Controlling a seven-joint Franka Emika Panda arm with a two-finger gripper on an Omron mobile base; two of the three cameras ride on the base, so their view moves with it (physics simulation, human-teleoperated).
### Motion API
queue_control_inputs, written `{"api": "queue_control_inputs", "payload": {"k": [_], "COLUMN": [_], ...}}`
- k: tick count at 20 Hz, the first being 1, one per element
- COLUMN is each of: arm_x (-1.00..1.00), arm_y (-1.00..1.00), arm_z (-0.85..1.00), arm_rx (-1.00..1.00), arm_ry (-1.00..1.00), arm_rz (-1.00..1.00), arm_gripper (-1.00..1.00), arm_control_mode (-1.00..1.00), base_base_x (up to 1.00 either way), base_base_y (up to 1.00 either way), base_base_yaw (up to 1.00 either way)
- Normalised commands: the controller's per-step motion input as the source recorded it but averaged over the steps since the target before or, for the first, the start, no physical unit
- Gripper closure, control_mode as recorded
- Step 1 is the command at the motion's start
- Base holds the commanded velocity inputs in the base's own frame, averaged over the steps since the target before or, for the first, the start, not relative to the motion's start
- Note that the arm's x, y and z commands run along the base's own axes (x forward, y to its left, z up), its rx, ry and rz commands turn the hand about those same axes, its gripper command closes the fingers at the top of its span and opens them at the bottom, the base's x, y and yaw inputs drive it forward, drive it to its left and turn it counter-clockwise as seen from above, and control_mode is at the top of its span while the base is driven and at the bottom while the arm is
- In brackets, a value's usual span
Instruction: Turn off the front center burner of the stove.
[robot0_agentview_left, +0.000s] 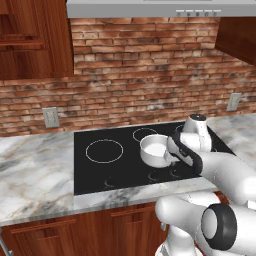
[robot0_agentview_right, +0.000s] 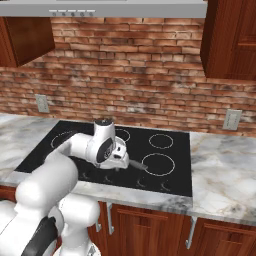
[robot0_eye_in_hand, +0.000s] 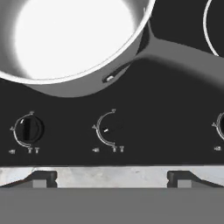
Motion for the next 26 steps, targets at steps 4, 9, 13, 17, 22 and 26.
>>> {"api": "queue_control_inputs", "payload": {"k": [4,9,13,17,22,26], "arm_x": [0.06,0.34,0.41,0.27,0.03,0.0], "arm_y": [-0.34,-0.03,0.0,0.0,0.0,0.03], "arm_z": [-0.72,-0.57,-0.2,0.0,0.0,-0.01], "arm_rx": [0.01,0.0,0.0,0.0,0.0,0.0], "arm_ry": [0.01,0.02,0.0,0.0,0.0,0.0], "arm_rz": [0.0,0.0,-0.01,-0.04,-0.12,-0.18], "arm_gripper": [-1.0,-1.0,-1.0,-1.0,-1.0,-1.0], "arm_control_mode": [-1.0,-1.0,-1.0,-1.0,-1.0,-1.0], "base_base_x": [0.0,0.0,0.0,0.0,0.0,0.0], "base_base_y": [0.0,0.0,0.0,0.0,0.0,0.0], "base_base_yaw": [0.0,0.0,0.0,0.0,0.0,0.0]}}
